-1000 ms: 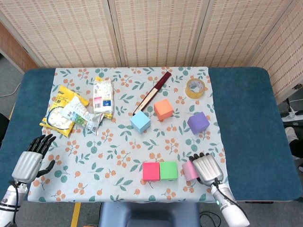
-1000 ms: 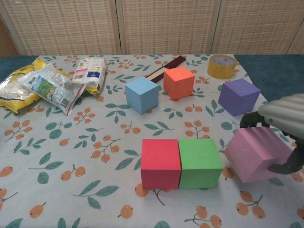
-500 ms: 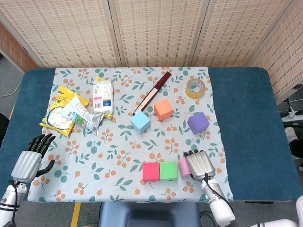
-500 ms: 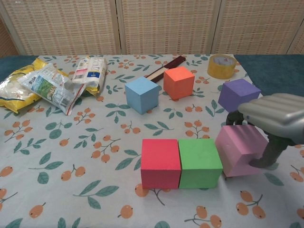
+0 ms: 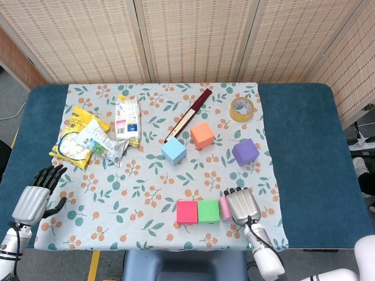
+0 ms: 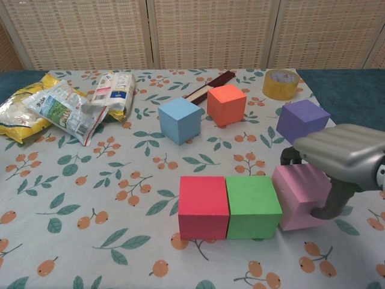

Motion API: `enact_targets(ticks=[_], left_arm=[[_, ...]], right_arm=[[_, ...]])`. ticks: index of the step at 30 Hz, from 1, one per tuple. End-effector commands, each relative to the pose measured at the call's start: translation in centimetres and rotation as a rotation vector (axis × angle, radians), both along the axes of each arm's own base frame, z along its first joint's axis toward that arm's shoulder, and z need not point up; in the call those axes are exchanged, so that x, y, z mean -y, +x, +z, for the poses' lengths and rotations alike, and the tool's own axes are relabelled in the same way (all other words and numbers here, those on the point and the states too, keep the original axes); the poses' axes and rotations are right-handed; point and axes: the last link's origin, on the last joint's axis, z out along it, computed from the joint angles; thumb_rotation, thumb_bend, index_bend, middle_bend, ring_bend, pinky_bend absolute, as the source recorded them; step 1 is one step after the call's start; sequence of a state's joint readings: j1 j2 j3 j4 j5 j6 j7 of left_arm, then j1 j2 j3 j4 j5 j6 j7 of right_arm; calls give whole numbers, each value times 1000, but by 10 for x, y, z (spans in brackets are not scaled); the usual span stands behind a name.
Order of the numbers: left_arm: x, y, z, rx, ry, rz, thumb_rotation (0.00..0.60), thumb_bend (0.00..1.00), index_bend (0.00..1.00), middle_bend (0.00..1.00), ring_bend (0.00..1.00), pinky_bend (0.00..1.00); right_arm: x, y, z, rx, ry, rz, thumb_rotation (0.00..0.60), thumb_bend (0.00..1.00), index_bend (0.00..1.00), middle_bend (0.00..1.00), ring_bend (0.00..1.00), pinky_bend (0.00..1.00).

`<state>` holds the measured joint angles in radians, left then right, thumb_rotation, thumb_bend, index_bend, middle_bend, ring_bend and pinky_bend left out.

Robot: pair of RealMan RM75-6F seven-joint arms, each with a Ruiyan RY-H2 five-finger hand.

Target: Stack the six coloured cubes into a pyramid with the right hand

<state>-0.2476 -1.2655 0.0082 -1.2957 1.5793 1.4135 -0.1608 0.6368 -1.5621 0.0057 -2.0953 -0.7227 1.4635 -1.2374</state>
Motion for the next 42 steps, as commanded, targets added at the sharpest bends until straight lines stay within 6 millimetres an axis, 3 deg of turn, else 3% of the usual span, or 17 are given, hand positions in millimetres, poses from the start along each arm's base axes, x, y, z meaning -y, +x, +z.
enact_targets(ticks=[1, 8, 28, 37, 42], left_arm=[[-1, 0, 1, 2, 0, 1, 600, 406, 0, 53, 9, 98], [-1, -1, 3, 7, 0, 1, 600, 404, 0, 53, 9, 98], [-1, -1, 3, 15, -17, -3, 600, 406, 0, 54, 9, 98], [-1, -1, 4, 18, -18, -1, 600, 405, 0, 53, 9, 98], [-1, -1, 5, 22, -17, -2, 600, 406, 0, 53, 9, 99]], right_arm=[[0, 1, -1, -2, 1, 0, 600, 154, 821, 419, 360, 449], [-4, 5, -4, -22, 1, 11, 600, 154, 812, 419, 354, 450], [-6, 11, -14, -64, -11, 10, 600, 154, 617, 320, 300, 449], [-7, 11, -17, -72, 15, -9, 600, 154, 277, 130, 161, 449], [-8, 11, -18, -76, 27, -17, 600, 154, 157, 69, 119, 449]])
